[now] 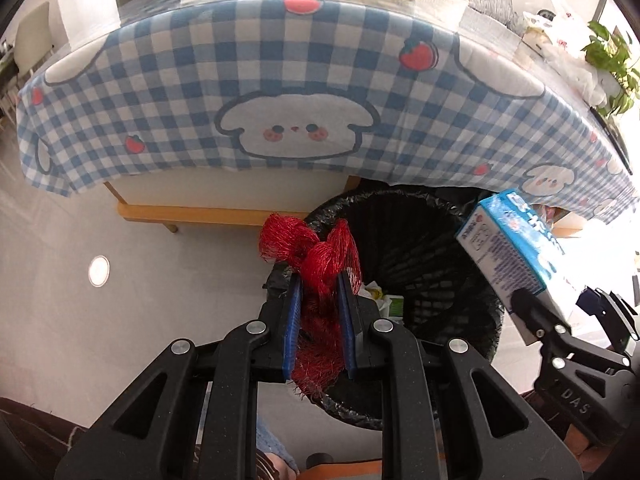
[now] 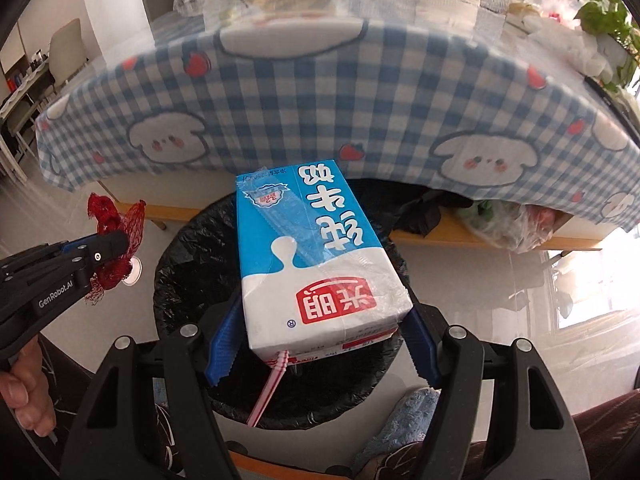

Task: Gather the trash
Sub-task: 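Open the right tool to drop the milk carton into the bin, then open the left tool to drop the red mesh net into the bin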

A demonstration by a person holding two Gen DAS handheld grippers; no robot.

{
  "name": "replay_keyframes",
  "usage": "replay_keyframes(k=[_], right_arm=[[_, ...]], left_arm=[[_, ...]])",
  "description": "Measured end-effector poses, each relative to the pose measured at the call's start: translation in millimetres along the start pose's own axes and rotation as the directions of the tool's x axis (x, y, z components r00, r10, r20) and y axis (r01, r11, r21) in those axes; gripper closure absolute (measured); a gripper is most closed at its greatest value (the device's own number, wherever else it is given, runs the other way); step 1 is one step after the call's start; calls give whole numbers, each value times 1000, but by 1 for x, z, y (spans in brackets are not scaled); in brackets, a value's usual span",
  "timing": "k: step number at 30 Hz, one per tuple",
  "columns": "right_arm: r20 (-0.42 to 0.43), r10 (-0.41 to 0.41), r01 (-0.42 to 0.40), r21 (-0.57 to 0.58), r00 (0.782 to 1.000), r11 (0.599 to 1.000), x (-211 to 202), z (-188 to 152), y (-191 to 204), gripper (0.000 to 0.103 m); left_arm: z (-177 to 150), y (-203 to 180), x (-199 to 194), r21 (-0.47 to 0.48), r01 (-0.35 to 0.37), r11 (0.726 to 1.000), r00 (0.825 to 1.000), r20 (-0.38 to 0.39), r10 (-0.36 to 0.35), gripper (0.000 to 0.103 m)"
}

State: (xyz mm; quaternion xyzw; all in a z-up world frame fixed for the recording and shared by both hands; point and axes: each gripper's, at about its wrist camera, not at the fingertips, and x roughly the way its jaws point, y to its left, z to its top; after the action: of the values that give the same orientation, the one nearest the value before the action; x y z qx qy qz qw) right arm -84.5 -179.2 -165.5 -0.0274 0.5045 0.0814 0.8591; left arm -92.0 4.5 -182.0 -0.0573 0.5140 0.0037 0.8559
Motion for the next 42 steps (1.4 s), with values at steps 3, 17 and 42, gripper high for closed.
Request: replay_keyframes(k=[3,17,42], right_arm=[[-21,0,0,-4,1000,1000,11,1,5,36],[6,1,-1,0,1000,1000,14,8,13,15],[-74,-136,149,207,988,967,17,-7,-87,9]], left_arm=[[1,2,3,-3,-1,1000,1000,-3,1,86],[5,5,8,-11,-10,1000,1000,-7,10,86],[8,-63,35,96,40,995,998,-60,-34,86]])
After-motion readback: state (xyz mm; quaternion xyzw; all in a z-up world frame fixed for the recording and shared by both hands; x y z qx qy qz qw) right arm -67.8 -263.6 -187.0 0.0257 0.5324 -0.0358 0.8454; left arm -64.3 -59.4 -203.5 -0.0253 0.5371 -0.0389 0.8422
